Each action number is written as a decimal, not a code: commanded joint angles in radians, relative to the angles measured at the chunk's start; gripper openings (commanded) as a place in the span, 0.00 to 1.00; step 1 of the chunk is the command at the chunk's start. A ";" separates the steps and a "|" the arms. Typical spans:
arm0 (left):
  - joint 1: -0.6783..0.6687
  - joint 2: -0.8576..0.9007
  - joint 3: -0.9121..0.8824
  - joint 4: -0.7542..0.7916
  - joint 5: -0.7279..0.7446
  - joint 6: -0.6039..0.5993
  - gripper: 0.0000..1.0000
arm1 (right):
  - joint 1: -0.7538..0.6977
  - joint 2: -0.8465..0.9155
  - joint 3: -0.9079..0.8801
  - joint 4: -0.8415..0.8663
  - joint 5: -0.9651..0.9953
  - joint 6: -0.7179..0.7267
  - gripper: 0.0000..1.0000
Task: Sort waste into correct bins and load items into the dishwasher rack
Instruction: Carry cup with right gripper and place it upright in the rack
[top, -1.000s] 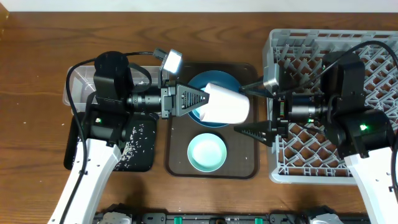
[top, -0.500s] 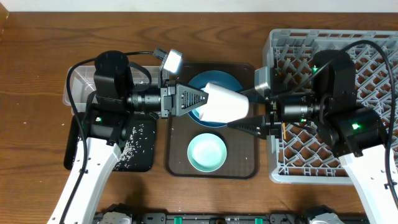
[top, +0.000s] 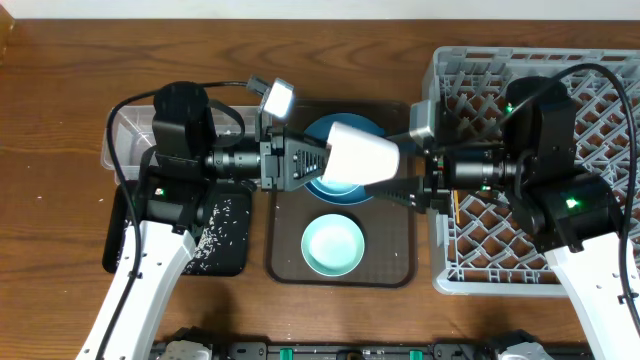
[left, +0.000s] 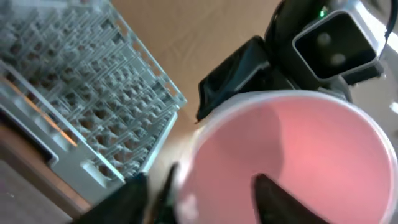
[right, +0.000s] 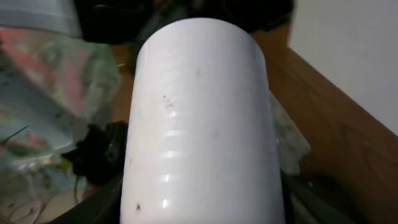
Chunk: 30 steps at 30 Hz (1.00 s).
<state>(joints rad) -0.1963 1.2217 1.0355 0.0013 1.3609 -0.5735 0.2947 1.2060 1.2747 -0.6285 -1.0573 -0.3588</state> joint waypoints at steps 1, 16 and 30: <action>0.028 0.002 0.016 0.000 -0.121 0.050 0.65 | 0.005 0.003 0.014 0.003 0.202 0.123 0.30; 0.116 0.011 0.007 -0.477 -0.780 0.181 0.73 | 0.003 0.049 0.013 -0.085 1.328 0.528 0.26; 0.078 0.094 -0.003 -0.576 -0.839 0.219 0.73 | -0.241 0.235 0.052 -0.082 1.072 0.592 0.22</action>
<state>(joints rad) -0.1024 1.2984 1.0374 -0.5728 0.5426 -0.3832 0.1066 1.4250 1.2770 -0.7143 0.1310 0.2054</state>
